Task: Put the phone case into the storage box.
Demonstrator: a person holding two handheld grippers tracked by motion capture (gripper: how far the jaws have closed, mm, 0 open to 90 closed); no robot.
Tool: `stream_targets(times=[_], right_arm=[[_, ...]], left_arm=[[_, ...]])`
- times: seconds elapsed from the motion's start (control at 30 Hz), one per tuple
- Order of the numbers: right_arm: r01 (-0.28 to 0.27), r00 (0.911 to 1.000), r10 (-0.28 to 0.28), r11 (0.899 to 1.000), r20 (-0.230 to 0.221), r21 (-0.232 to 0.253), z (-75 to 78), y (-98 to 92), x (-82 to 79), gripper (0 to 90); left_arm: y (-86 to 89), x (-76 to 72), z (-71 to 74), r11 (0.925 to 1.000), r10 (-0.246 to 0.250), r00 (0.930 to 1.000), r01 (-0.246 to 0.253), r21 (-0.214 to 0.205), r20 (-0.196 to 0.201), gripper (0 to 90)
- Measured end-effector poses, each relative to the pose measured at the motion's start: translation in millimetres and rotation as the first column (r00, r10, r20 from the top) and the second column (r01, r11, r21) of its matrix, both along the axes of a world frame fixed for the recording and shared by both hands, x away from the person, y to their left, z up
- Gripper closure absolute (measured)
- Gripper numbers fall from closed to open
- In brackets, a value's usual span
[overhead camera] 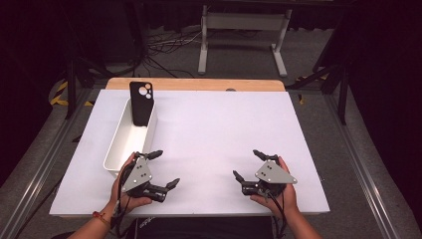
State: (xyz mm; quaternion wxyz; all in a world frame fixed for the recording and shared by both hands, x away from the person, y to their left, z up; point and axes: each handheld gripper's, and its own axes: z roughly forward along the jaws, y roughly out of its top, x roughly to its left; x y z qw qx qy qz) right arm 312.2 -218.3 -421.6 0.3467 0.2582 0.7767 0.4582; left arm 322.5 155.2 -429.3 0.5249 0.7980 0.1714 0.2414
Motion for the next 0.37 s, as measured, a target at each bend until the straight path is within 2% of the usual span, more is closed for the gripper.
stream_targets(times=[0.17, 0.27, 0.37], right_arm=[[-0.014, 0.9998, 0.014, 1.0, -0.011, -0.002, -1.2, -1.9, 0.6, 12.5], [-0.027, 0.9995, 0.027, 1.0, -0.015, -0.004, -1.3, -2.6, 0.1, 12.5], [-0.027, 0.9995, 0.027, 1.0, -0.013, 0.005, 0.0, -3.0, 0.2, 12.5]], left_arm=[[-4.7, 0.0, -1.7, 1.0, -0.005, 1.0, 0.005, -0.002, -0.007, 4.5], [-7.2, -0.1, -2.2, 0.9998, -0.01, 0.9999, 0.01, 0.017, -0.004, 4.4], [-10.1, -0.6, -4.0, 0.9998, -0.011, 0.9999, 0.012, 0.017, -0.012, 4.4]])
